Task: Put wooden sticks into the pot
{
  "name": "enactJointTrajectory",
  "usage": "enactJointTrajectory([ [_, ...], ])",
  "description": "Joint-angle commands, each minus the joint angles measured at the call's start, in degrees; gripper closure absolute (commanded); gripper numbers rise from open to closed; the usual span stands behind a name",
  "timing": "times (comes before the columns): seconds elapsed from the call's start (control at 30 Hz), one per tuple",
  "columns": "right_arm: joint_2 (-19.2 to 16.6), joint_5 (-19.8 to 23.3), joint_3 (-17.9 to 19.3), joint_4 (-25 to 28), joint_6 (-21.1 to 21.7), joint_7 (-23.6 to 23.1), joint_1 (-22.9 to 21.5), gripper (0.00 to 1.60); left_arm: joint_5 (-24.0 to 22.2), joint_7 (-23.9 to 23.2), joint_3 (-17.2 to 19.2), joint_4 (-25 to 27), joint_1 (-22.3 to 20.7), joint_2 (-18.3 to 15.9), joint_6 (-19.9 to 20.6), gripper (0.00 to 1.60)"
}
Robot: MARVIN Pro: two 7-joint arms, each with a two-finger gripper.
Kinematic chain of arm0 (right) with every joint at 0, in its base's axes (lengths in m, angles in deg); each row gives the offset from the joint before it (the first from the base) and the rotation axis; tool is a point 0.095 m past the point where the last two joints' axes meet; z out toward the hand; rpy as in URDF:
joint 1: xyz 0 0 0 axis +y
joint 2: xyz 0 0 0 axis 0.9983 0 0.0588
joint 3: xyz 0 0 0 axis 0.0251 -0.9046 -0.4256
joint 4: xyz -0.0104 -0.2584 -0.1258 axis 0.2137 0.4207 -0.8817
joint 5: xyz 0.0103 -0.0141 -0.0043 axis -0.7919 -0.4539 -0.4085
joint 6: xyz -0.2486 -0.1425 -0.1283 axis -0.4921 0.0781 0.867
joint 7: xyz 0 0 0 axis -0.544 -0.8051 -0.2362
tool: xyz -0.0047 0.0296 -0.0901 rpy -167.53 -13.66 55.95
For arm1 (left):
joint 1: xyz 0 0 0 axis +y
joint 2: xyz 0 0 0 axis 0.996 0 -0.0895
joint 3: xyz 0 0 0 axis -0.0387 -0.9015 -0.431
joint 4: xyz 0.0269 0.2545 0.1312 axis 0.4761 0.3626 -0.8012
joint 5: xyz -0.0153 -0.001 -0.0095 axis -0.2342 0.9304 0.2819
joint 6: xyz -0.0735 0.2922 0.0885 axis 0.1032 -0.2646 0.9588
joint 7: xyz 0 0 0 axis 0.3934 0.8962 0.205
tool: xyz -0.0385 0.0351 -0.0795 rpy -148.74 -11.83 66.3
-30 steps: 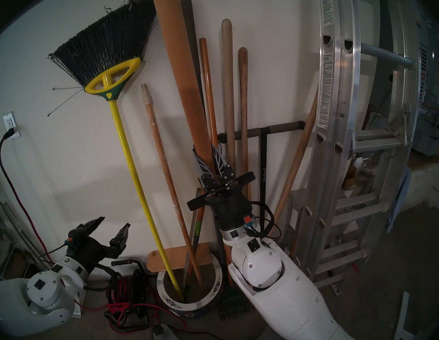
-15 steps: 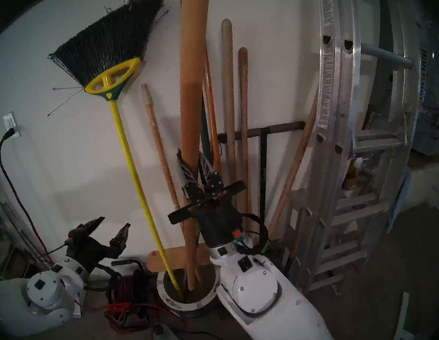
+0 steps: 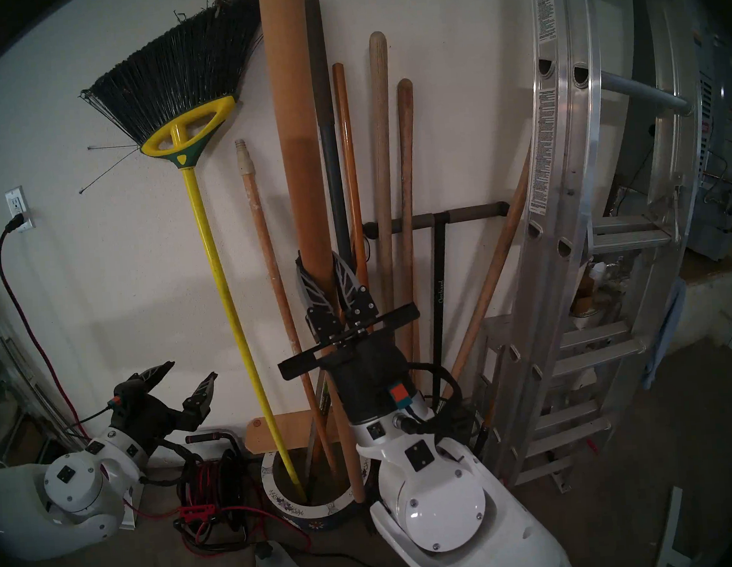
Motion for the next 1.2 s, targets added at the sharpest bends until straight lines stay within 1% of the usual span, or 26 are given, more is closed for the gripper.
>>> enactJointTrajectory([
  [0.0,-1.0,-0.6,1.8,6.7,7.3,2.1,2.9,1.60,0.0,0.0,0.1,0.2,-0.1,0.0,-0.1,0.00],
  [0.07,-0.9,-0.7,2.4,7.7,9.4,2.3,3.3,1.60,0.0,0.0,0.1,0.2,-0.1,0.0,-0.1,0.00],
  [0.1,-1.2,-0.7,2.7,9.1,11.5,2.4,3.9,1.60,0.0,0.0,0.1,0.2,-0.1,0.0,-0.1,0.00],
  [0.13,-1.1,-0.6,2.9,9.1,12.0,2.2,3.9,1.60,0.0,0.0,0.1,0.2,-0.1,0.0,-0.1,0.00],
  [0.17,-1.0,-0.6,3.1,9.6,14.0,2.2,4.1,1.60,0.0,0.0,0.1,0.2,-0.1,0.0,-0.1,0.00],
  [0.23,-0.7,-0.5,3.3,9.8,16.0,1.8,4.0,1.60,0.0,0.0,0.1,0.2,-0.1,0.0,-0.1,0.00],
  [0.27,-0.6,-0.4,3.3,10.4,18.2,1.7,4.0,1.60,0.0,0.0,0.1,0.2,-0.1,0.0,-0.1,0.00],
  [0.3,-0.1,-0.3,3.5,9.8,17.5,1.4,3.5,1.60,0.0,0.0,0.1,0.2,-0.1,0.0,-0.1,0.00],
  [0.37,0.4,-0.3,3.5,10.7,21.5,1.1,3.0,1.60,0.0,0.0,0.1,0.2,-0.1,0.0,-0.1,0.00],
  [0.4,1.0,-0.6,3.6,10.4,22.0,0.9,2.5,1.60,0.0,0.0,0.1,0.2,0.0,0.0,-0.1,0.00],
  [0.43,1.6,-0.6,3.3,11.5,27.1,0.7,1.9,1.60,-0.1,0.0,0.1,0.2,0.0,0.0,-0.1,0.00],
  [0.47,1.6,-0.6,3.6,10.8,25.0,0.4,1.8,1.60,-0.1,0.0,0.1,0.2,0.0,0.0,-0.1,0.00],
  [0.5,1.6,-0.6,3.6,10.8,25.0,0.4,1.8,1.60,-0.1,0.0,0.1,0.2,0.0,0.0,-0.1,0.00],
  [0.53,2.5,-0.3,3.6,10.8,26.7,0.8,0.9,1.60,-0.1,0.0,0.1,0.2,0.0,0.0,-0.1,0.00],
  [0.57,2.8,-0.3,3.7,10.7,27.0,0.6,0.7,1.60,-0.1,0.0,0.1,0.2,0.0,0.0,-0.1,0.00],
  [0.6,3.2,-0.3,3.6,11.0,29.3,0.4,0.3,1.60,-0.1,0.0,0.1,0.2,0.0,0.0,-0.1,0.00],
  [0.63,3.6,-0.2,3.3,10.4,29.3,0.8,-0.7,1.60,-0.1,-0.1,0.1,0.2,0.0,0.0,-0.1,0.00],
  [0.67,3.9,-0.2,3.1,10.5,31.5,0.7,-1.2,1.60,-0.1,-0.1,0.1,0.2,0.0,0.0,-0.1,0.00],
  [0.7,4.0,-0.2,2.9,10.5,32.6,0.7,-1.6,1.60,-0.1,-0.1,0.1,0.2,0.0,0.0,-0.1,0.00],
  [0.87,5.0,-0.2,0.8,9.3,38.1,1.5,-5.4,1.60,-0.1,-0.1,0.1,0.2,0.0,0.0,-0.1,0.00],
  [1.0,6.0,-0.5,-0.1,8.0,39.4,1.6,-7.2,1.60,-0.1,-0.1,0.1,0.2,0.0,0.0,-0.1,0.00],
  [1.17,7.6,-0.7,-0.5,5.8,39.3,0.6,-9.4,1.60,-0.1,-0.1,0.1,0.2,0.0,-0.1,-0.1,0.00],
])
